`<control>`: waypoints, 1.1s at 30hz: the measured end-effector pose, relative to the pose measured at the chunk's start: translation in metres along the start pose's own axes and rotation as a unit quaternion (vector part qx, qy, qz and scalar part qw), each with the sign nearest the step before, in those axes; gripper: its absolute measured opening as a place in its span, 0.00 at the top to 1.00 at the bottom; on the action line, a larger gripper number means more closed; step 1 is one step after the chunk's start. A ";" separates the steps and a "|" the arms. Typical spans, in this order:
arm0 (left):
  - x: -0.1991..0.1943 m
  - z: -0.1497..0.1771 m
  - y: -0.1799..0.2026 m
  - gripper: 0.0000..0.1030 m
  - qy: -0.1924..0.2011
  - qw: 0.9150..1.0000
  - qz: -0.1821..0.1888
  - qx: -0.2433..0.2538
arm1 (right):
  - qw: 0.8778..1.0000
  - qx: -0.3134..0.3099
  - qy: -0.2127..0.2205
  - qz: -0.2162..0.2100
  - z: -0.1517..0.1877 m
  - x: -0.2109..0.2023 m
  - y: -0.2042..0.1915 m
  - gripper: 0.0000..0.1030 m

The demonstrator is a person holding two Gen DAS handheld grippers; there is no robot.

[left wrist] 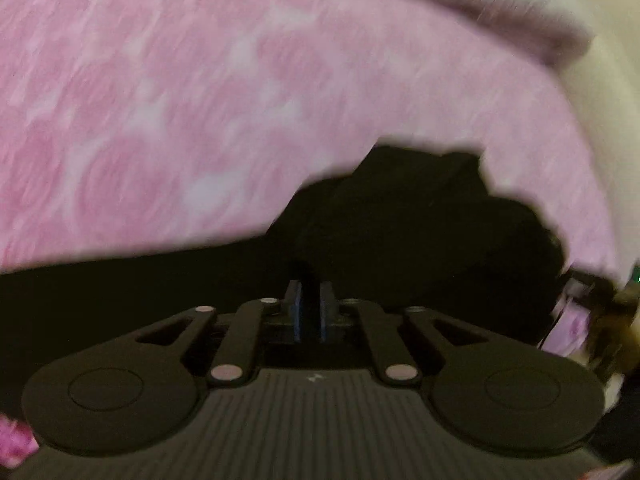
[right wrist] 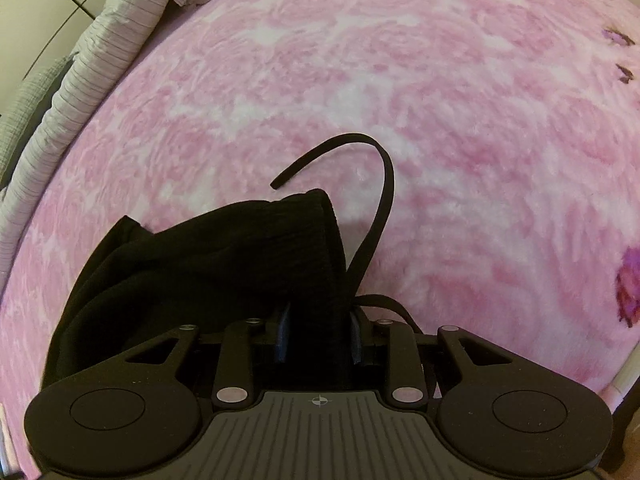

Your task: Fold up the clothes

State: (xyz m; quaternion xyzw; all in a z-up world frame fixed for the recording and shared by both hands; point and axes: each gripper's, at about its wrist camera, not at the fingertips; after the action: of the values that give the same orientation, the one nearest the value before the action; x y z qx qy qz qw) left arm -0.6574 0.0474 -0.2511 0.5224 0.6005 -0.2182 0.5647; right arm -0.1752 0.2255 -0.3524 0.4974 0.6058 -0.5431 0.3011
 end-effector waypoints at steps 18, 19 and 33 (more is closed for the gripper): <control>0.166 -0.079 0.105 0.69 -0.120 0.972 -0.010 0.203 | 1.000 0.008 -0.002 0.000 -0.003 0.002 -0.002 0.72; 0.170 -0.077 0.105 0.79 -0.119 0.972 -0.023 0.199 | 1.000 0.009 -0.002 0.001 -0.003 0.002 -0.002 0.72; -0.035 -0.115 -0.049 1.00 0.246 0.954 -0.137 -0.103 | 0.991 -0.080 -0.045 0.097 -0.031 0.014 -0.049 0.72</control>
State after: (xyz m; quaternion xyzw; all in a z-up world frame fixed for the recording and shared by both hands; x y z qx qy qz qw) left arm -0.7583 0.1149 -0.2044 0.4112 0.8058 -0.0952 0.4154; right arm -0.2196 0.2630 -0.3409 0.5036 0.5819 -0.4827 0.4181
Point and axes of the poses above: each gripper's, at about its wrist camera, not at the fingertips, and x roughly the way its jaws point, y to its right, z to its underside, and after that the axes turned 3 degrees about -y, right-handed
